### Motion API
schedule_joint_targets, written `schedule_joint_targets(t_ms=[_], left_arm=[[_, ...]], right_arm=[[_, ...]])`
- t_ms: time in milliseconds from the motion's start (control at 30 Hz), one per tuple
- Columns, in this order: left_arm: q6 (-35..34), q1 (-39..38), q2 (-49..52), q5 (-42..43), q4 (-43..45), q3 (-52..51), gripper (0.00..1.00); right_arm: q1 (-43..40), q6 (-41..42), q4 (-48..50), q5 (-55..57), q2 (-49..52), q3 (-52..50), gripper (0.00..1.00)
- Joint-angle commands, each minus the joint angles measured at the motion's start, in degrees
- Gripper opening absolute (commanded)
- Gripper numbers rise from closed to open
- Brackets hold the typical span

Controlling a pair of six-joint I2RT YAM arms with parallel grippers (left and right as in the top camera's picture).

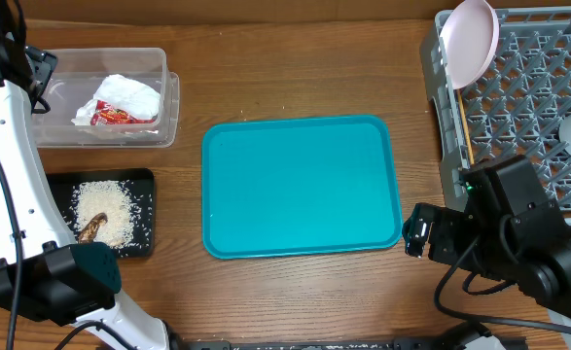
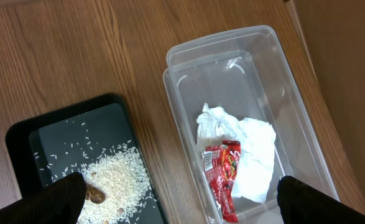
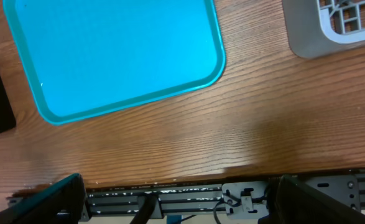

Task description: Sort waste into correct bins and load items into the dishwasher

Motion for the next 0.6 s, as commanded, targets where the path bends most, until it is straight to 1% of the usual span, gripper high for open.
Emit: schedule_joint_targets(t_ms=[0,333,467,567], left_arm=[[0.04,-0.22,0.22,-1.09,0.07,0.22,1.0],[0.04,-0.22,0.22,-1.09,0.07,0.22,1.0],[0.04,-0.22,0.22,-1.09,0.07,0.22,1.0],[0.04,-0.22,0.22,-1.09,0.09,0.22,1.0]], right_arm=[[0.37,-1.6,0.22,-0.79,-0.24,0.02,1.0],[0.31,-2.49,2.1,-0.55,-1.75,0.0,1.0],[-0.5,-2.62,5.49,0.55,-5.22,-1.27,1.0],[-2.6,-4.13,9.79,0.63,-10.01,-4.66,1.0]])
